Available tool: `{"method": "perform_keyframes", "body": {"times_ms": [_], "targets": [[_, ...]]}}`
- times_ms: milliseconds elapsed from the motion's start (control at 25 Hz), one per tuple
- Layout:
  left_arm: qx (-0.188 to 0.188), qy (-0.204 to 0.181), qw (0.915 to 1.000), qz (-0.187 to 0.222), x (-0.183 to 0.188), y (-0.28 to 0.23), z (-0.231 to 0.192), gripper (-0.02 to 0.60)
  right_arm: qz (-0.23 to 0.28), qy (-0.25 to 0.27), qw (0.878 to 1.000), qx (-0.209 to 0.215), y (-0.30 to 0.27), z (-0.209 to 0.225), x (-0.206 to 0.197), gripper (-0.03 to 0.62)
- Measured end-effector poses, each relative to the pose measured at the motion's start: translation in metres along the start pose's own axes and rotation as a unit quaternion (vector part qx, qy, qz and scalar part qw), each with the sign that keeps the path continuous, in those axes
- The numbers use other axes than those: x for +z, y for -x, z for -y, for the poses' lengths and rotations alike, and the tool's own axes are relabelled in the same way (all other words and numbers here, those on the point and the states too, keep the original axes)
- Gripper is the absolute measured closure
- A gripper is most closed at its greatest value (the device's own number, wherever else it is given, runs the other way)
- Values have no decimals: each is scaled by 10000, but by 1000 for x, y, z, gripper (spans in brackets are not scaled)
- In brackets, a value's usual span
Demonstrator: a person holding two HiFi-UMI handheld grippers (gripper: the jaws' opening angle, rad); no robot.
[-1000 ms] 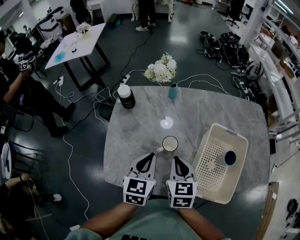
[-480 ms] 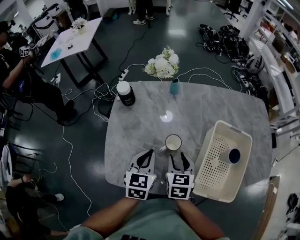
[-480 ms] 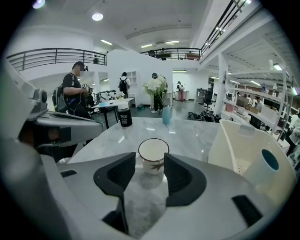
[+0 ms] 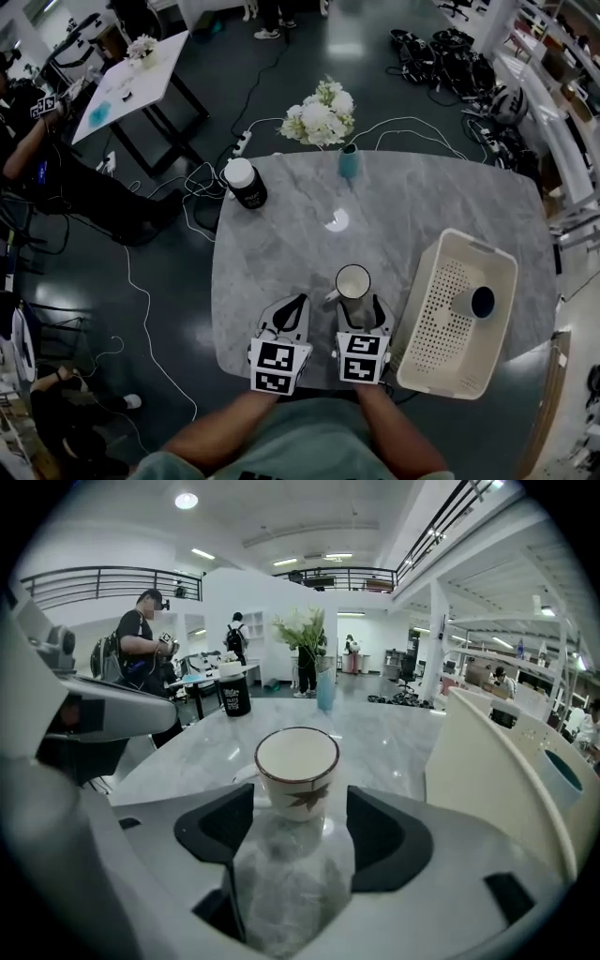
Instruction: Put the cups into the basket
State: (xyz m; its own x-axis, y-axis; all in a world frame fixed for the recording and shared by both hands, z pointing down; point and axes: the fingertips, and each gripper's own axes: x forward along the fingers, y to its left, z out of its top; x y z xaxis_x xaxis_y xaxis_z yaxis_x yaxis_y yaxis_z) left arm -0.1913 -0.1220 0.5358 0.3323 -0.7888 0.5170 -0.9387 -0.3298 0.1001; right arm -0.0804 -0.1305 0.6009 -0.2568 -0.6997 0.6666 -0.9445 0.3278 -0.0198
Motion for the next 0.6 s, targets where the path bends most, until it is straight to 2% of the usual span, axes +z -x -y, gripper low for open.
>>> {"method": "perform_keyframes", "body": {"times_ms": [200,600], "targets": [[-123,-71,9999,-84,-3,-8,-1,574,57,132,9998,-112,-16,8,-8,275],[-316,-107,9992,-242,-11,-34,-6,574,270,392,9988,148,-39,-1,-3,253]]}}
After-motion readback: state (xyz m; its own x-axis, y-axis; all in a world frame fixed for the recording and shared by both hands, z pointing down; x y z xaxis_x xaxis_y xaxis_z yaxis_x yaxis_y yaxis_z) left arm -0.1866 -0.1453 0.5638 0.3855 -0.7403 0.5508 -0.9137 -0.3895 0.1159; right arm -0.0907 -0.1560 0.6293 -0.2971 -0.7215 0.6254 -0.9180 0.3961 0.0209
